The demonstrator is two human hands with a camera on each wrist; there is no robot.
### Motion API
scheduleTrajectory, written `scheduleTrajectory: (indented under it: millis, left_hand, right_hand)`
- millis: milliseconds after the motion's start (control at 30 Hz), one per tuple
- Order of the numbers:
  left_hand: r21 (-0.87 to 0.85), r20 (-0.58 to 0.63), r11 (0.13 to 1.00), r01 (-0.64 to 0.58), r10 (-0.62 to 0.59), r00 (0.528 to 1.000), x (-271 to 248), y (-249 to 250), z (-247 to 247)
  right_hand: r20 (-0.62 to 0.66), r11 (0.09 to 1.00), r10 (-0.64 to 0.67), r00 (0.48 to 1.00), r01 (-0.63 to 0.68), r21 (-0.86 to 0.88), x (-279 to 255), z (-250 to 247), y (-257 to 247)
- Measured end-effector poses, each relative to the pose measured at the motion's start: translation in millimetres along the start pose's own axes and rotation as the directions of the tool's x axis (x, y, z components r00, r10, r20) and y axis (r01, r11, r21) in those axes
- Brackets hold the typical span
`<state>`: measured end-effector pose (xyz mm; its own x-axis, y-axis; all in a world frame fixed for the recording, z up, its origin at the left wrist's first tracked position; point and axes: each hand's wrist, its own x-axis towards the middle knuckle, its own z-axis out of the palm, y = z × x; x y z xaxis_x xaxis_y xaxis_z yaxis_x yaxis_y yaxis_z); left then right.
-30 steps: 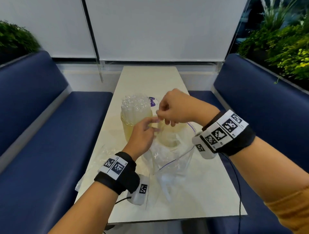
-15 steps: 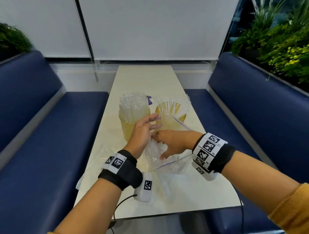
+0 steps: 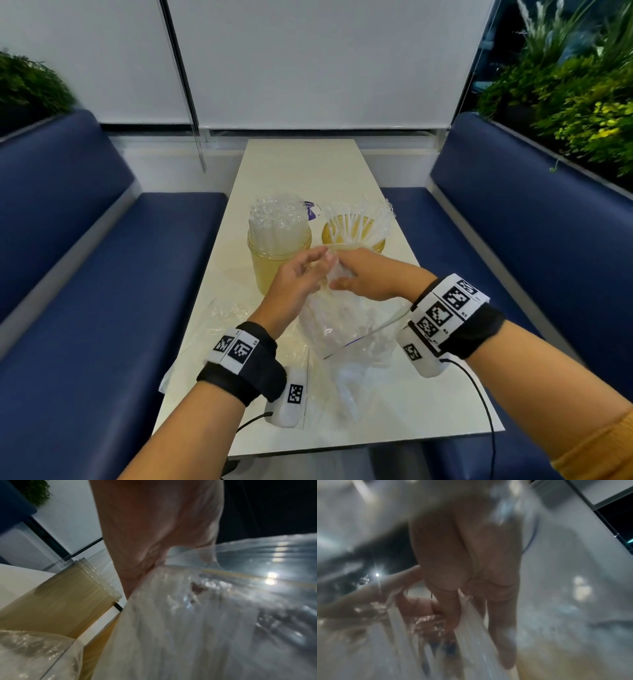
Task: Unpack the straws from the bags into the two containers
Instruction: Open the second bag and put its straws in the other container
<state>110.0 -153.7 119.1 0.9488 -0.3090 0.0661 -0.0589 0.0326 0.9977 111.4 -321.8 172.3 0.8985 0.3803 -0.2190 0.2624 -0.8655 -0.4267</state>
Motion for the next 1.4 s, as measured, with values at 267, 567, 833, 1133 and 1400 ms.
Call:
scheduleTrajectory:
  millis: [267, 567, 833, 1133, 1400]
  left_hand:
    - [0.356, 0.006, 0.934, -0.019, 0.018, 1.000, 2.4, -10.9, 5.0]
    - [0.306, -0.040, 0.938, -0.160, 0.180, 0.983, 11.3, -14.3, 25.0]
    - [0.266, -0.100, 0.946, -0.187, 0.220, 0.970, 16.0, -11.7, 28.0]
    - [0.260, -0.057, 0.964, -0.063, 0.080, 0.995, 14.1, -16.6, 14.8]
    - [0.320, -0.073, 0.947, -0.009, 0.034, 0.997, 11.2, -15.3, 5.4]
  right_hand:
    - [-0.196, 1.000, 0.017, 0.981, -0.016, 0.010, -8.6, -25.9, -18.6]
    - [-0.485, 0.974, -0.023, 0.874, 0.128, 0.184, -6.9, -28.6, -43.6]
    - [-0.469, 0.864, 0.176, 0.866, 0.093, 0.495, 15.6, 18.0, -36.0]
    - [-0.593, 0.768, 0.093, 0.800, 0.321, 0.554, 13.1, -15.7, -49.9]
    - [-0.658, 0.543, 0.134, 0.741, 0.500, 0.674, 12.6, -81.2, -53.9]
